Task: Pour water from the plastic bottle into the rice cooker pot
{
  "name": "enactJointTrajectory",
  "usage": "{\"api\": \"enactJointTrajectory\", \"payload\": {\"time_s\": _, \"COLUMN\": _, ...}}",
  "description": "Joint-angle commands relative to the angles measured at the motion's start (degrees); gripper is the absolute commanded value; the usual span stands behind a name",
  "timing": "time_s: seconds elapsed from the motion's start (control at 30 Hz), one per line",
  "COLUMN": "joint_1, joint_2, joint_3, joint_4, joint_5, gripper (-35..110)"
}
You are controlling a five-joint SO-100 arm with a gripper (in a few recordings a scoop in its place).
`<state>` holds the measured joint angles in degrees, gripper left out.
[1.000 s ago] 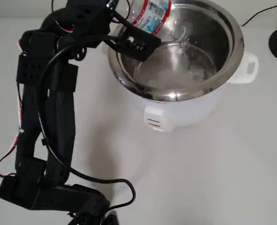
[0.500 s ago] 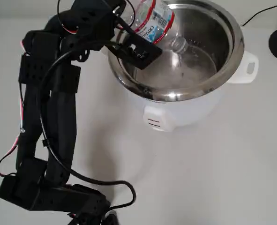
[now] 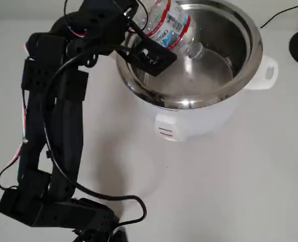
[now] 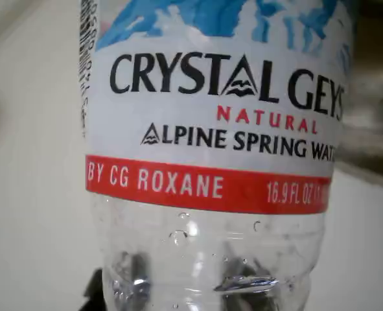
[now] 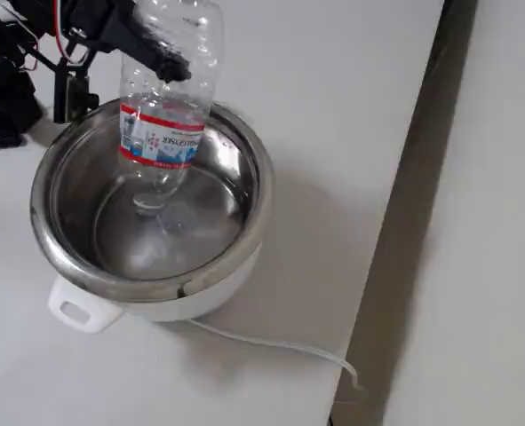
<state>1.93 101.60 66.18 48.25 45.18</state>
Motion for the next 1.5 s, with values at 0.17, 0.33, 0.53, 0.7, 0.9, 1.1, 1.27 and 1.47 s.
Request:
{"api": "enactJointTrajectory", "payload": {"time_s": 0.17, "joint_1": 1.14, "joint_2": 2.02, "joint_3": -5.36, "joint_4": -0.7, "joint_5": -1.58, "gripper": 11}}
{"api": "enactJointTrajectory", "payload": {"time_s": 0.33, "joint_1": -0.62, "joint_2": 2.72, "joint_3": -5.71, "joint_4": -0.7, "joint_5": -0.88, "gripper": 11}}
{"api": "enactJointTrajectory", "payload": {"time_s": 0.53, "joint_1": -5.1, "joint_2": 3.16, "joint_3": -5.89, "joint_4": -3.69, "joint_5": -13.01, "gripper": 11}}
{"api": "enactJointTrajectory", "payload": {"time_s": 0.7, "joint_1": -5.36, "joint_2": 2.55, "joint_3": -5.89, "joint_4": -5.62, "joint_5": -23.55, "gripper": 11}}
{"api": "enactJointTrajectory", "payload": {"time_s": 0.9, "joint_1": -5.27, "joint_2": 1.58, "joint_3": -5.45, "joint_4": -6.59, "joint_5": -37.79, "gripper": 11}}
{"api": "enactJointTrajectory", "payload": {"time_s": 1.1, "joint_1": -4.48, "joint_2": 0.7, "joint_3": -5.36, "joint_4": -7.56, "joint_5": -50.45, "gripper": 12}}
{"api": "enactJointTrajectory", "payload": {"time_s": 1.27, "joint_1": -6.94, "joint_2": 1.58, "joint_3": -5.27, "joint_4": -7.56, "joint_5": -66.01, "gripper": 12}}
{"api": "enactJointTrajectory", "payload": {"time_s": 1.47, "joint_1": -12.48, "joint_2": 8.61, "joint_3": 3.87, "joint_4": -11.07, "joint_5": -85.25, "gripper": 12}}
